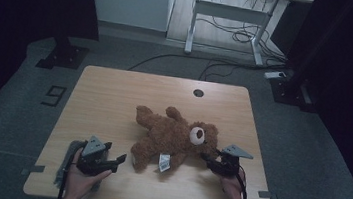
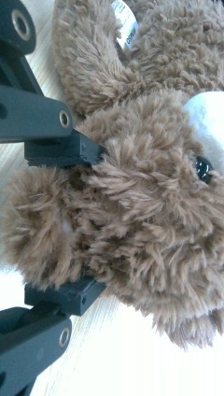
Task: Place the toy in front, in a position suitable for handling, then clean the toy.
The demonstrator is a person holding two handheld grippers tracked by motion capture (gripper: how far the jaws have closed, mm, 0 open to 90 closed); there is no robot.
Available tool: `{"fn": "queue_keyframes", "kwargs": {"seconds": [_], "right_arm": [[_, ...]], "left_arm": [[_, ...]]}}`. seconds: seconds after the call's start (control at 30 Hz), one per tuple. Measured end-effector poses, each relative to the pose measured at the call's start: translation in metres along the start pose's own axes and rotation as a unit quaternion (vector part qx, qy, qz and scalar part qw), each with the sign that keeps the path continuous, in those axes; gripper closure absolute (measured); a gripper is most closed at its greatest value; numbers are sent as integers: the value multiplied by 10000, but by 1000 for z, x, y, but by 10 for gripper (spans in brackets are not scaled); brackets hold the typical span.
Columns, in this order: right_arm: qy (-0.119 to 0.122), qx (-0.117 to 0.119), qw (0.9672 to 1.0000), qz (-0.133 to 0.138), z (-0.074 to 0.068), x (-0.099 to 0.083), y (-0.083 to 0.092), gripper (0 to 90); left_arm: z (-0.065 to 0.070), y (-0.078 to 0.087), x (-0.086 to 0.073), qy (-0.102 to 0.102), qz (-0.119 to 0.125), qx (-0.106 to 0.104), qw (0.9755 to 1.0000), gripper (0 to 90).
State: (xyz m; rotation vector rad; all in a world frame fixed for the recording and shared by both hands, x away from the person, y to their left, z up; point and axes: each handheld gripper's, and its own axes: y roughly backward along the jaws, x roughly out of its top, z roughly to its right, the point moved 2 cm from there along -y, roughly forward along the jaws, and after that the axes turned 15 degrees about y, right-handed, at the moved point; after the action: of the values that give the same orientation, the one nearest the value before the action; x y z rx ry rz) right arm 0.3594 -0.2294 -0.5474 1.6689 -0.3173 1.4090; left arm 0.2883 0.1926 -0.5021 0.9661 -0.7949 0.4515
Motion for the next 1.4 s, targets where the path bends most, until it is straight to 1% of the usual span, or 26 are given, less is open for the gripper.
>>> {"fn": "queue_keyframes", "kwargs": {"seconds": [0.03,0.1,0.27,0.37,0.43,0.53,0.63,0.83,1.0,1.1,1.13,1.2,1.23,1.33,1.4], "right_arm": [[5,2,10000,-9,0,0,0,478],[4,0,10000,-12,0,0,0,477],[5,2,10000,-24,-1,0,0,475],[5,6,10000,-26,0,0,0,474],[7,11,10000,-29,0,0,1,474],[3,10,10000,-32,-1,0,1,472],[2,2,10000,-39,-1,0,1,471],[-18,23,10000,-26,-1,-1,1,470],[-25,25,10000,-26,-1,-1,1,469],[-17,26,10000,-31,-1,-1,1,468],[-16,28,10000,-30,-1,-1,1,468],[-25,31,10000,-27,-1,-1,1,468],[-24,31,10000,-26,-1,-1,1,468],[-26,22,10000,-25,-1,-1,1,467],[-20,12,10000,-31,-1,-1,1,467]], "left_arm": [[-2,2,-1,34,-2,27,10000,260],[-6,6,-4,37,8,122,9999,259],[-18,17,-8,3,35,468,9989,253],[-24,19,-7,55,42,567,9984,246],[-28,20,-8,78,6,663,9978,242],[-34,17,-11,139,-156,773,9968,233],[-40,13,-14,197,-251,877,9956,232],[-50,3,-25,201,-574,1117,9919,228],[-54,-5,-33,186,-859,1129,9897,212],[-54,-9,-36,156,-946,1158,9886,208],[-54,-10,-37,122,-953,1198,9881,210],[-54,-10,-37,74,-933,1311,9869,239],[-54,-10,-38,41,-932,1369,9862,270],[-56,-9,-37,91,-881,1457,9853,336],[-58,-7,-37,137,-833,1515,9848,426]]}}
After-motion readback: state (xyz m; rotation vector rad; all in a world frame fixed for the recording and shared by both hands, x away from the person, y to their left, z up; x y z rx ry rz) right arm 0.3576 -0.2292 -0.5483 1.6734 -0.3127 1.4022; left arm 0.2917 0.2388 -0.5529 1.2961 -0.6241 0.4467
